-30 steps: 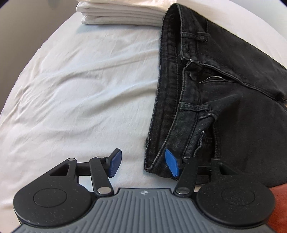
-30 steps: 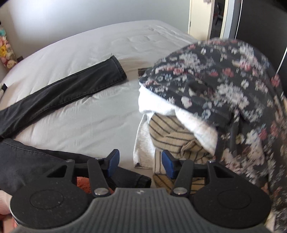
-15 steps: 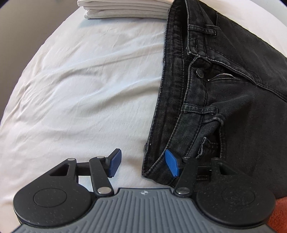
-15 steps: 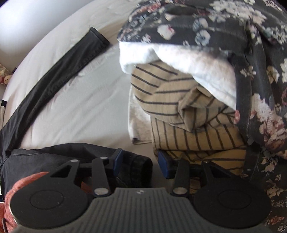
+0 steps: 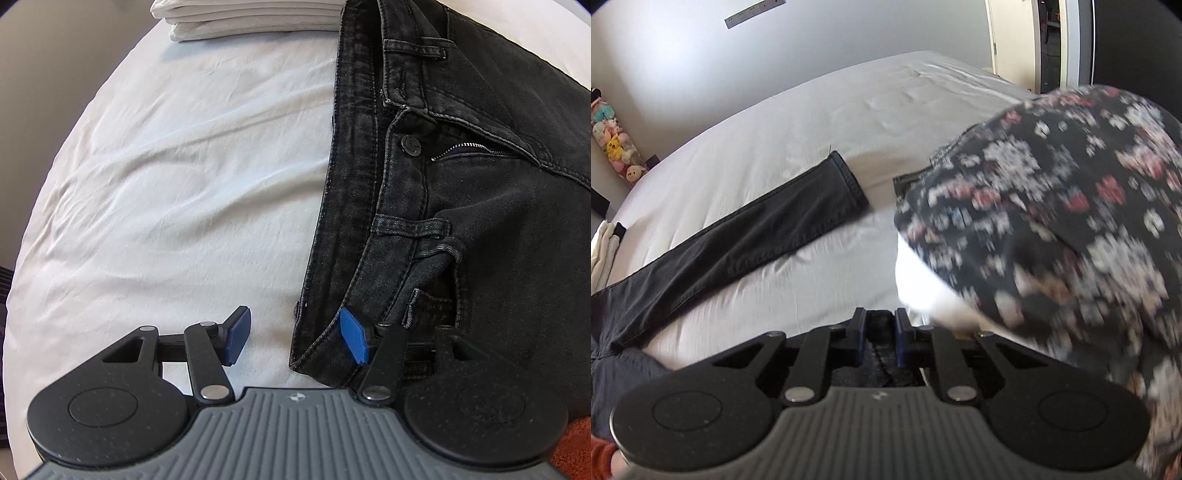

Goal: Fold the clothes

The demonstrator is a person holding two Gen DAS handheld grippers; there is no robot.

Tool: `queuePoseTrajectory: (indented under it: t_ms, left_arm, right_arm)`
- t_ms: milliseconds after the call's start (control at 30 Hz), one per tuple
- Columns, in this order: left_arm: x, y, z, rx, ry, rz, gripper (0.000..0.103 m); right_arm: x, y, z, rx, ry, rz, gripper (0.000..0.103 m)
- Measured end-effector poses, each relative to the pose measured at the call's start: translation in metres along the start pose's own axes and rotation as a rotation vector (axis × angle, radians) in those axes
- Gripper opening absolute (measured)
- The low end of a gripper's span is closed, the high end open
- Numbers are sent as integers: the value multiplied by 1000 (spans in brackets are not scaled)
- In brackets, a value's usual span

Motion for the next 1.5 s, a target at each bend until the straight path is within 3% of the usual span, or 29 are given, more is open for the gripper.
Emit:
queuePoseTrajectory:
  t_ms: [267,467,533,600,867,1033,1133,1233,1267,1367,1433,1500]
  left_arm:
    - [1,1,-3,4,2,5,67]
    - [1,-1,-5,11,4,-10,68]
    - [0,-1,-5,10,3,-11,68]
    - [0,0,-6,5,5,-5,68]
    - [-2,1,-7,-2,3,5,68]
    - [-2,-1,-6,4,0,-8,68]
    - [-2,-2,-6,6,-2,-11,68]
    - [-2,-2,-6,7,-6,-10,68]
    - [-2,-2,-5,7,-7,-9,68]
    - [-2,-4,-5,9,-11,-13,68]
    - [-2,-5,-5,5,-15,-22,65]
    - [-2,-8,-4,-6,-20,-37,53]
  right_arm:
    - [9,11,-84,-123,55,99,16]
    - [2,15,-118,-111,124,119,20]
    - [5,16,-106,-91,109,147,25]
    - [9,15,-94,-63,104,171,36]
    - [-26,4,-49,31,231,234,37]
    - [-66,-7,-44,-15,366,215,37]
    - [-81,-17,-50,-71,390,207,39]
    - [-91,-24,-55,-72,402,175,41]
    - [-93,-25,-55,-67,405,168,40]
    - [-94,-22,-49,-67,394,192,19]
    - [-88,-20,-38,-51,356,203,16]
    - [-75,-16,-21,-31,298,184,15]
Point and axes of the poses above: each gripper's, at about its wrist camera, not at the fingertips, and z roughly against the way its jaws point, y to its left, x to its top, the point moved 3 cm from there along -z, roughly the way its jaws point, and after that the axes turned 10 degrees about -y, right-handed, at the moved point
